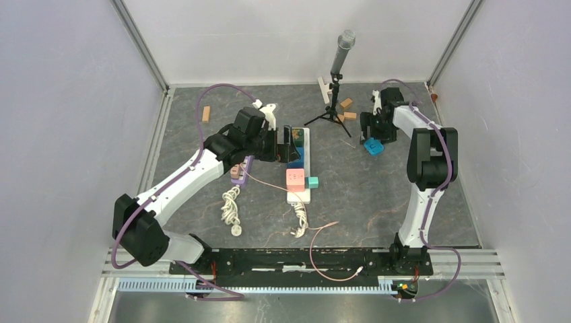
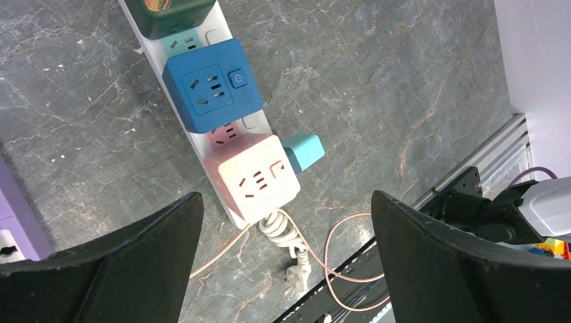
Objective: Insert the plug
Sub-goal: Pick up the plug from the center of the board.
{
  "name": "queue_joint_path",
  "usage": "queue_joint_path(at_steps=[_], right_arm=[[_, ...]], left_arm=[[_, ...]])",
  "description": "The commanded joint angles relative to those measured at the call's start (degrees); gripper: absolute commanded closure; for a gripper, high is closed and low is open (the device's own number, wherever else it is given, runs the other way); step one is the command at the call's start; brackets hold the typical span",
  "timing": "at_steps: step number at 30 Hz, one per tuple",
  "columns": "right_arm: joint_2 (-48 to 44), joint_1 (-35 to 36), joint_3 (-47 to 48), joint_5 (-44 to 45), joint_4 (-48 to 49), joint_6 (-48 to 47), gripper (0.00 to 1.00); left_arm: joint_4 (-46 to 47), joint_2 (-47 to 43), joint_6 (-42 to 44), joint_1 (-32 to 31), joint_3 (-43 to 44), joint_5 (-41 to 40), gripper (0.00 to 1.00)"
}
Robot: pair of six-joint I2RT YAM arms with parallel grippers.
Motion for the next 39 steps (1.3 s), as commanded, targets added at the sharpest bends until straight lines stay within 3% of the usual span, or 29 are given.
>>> queue_joint_path(at_steps=[1,4,13,26,30,33,35,39], right_arm=[[-5.26,0.51,-6.72,-3.15,1.06,-1.39,0.18],[-7.94,1.02,-11.33,-3.03,2.36,-1.71,0.27],[-13.27,4.97,-18.65,-0.41,2.85,-3.92,0.3],[-24.53,7.46,-20.25,-5.28,0.11,-4.45,0.38],[-27.68,8.12,-22.17,-6.46,-0.15,-4.08,0.35],[-28.55,7.94,-23.91,-6.02,1.28,-3.35,0.25],[-27.15,7.29,-23.63,-6.11,1.8,-2.71,0.17],[-22.85,4.26,-22.03,-8.83,3.82,-0.79,0.15]], left_arm=[[3.31,-1.21,1.87,0.19,0.0,1.06,0.0],[4.02,-1.04,1.46,0.19,-0.18,1.48,0.0],[5.5,-0.97,0.24,0.17,-0.13,2.73,0.0],[8.55,-1.69,-3.74,0.15,-1.93,5.21,0.0],[8.78,-1.08,-5.95,0.19,-1.67,5.67,0.0],[8.55,-0.46,-7.27,0.19,-1.51,6.2,0.0],[7.93,0.45,-8.06,0.15,-1.24,6.61,0.0],[7.33,3.52,-8.9,-0.14,-0.03,9.05,0.02]])
